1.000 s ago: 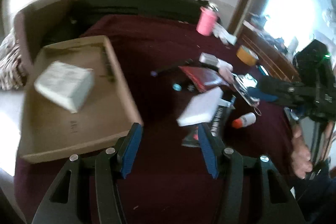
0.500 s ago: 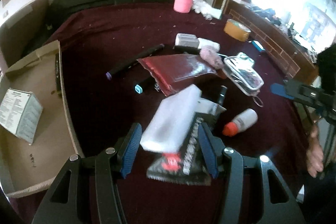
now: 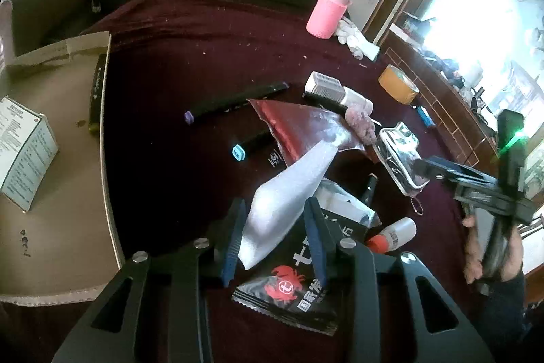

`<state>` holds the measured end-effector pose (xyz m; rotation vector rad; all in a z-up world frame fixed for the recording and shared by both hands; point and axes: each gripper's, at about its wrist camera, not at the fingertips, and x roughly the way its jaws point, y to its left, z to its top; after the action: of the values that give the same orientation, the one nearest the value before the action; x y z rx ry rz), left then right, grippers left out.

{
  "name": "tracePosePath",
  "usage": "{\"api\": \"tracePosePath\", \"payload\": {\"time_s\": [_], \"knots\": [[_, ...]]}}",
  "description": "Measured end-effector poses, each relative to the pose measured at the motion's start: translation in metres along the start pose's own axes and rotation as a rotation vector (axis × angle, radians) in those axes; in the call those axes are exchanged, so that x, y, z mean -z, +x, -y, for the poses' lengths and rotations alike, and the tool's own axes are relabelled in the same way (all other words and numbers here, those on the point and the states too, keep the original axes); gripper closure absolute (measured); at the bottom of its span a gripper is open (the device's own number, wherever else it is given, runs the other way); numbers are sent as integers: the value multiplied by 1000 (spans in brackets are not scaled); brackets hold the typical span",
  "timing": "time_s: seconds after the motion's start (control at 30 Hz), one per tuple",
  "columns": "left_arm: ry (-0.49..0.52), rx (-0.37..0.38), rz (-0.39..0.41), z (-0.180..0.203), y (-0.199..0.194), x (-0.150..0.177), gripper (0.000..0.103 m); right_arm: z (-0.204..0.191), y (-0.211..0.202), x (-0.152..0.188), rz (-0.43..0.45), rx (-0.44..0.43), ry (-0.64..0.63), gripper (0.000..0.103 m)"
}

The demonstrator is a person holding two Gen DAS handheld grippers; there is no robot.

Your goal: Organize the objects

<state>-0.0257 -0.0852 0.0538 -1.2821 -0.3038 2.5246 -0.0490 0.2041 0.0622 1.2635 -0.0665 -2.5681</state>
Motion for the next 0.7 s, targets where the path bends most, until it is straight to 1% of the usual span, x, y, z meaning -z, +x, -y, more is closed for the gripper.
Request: {"api": "tracePosePath", "payload": {"time_s": [0.07,0.2,0.3,0.37,0.43,0.5,0.57,0.6,0.63,0.7], "knots": [[7,-8,-7,0,3,-1,72,1,13,0,-30,31,-13,21],[12,-21,-8,2,9,-4,71,2,25,3,-60,48,-39,21],[-1,-15,-2,0,12,-5,71,3,27,4,-51,98,-74,21],[2,-17,-5,1,15,-6,70,7,29,6,-43,76,-65,21],[2,-23,-10,2,16,-6,69,9,39,10,-77,89,-71,24],[11,-14,-13,6,17,-5,69,11,35,12,-60,89,-81,25],[21,-12,-2,10,18,-3,69,14,27,11,-25,44,-65,25],[19,-18,0,11,20,-2,69,15,24,11,-10,34,-63,27],[18,-18,5,12,21,-2,72,15,24,11,-9,36,-66,30],[21,-16,23,15,20,0,77,15,24,13,-8,29,-61,30]]}}
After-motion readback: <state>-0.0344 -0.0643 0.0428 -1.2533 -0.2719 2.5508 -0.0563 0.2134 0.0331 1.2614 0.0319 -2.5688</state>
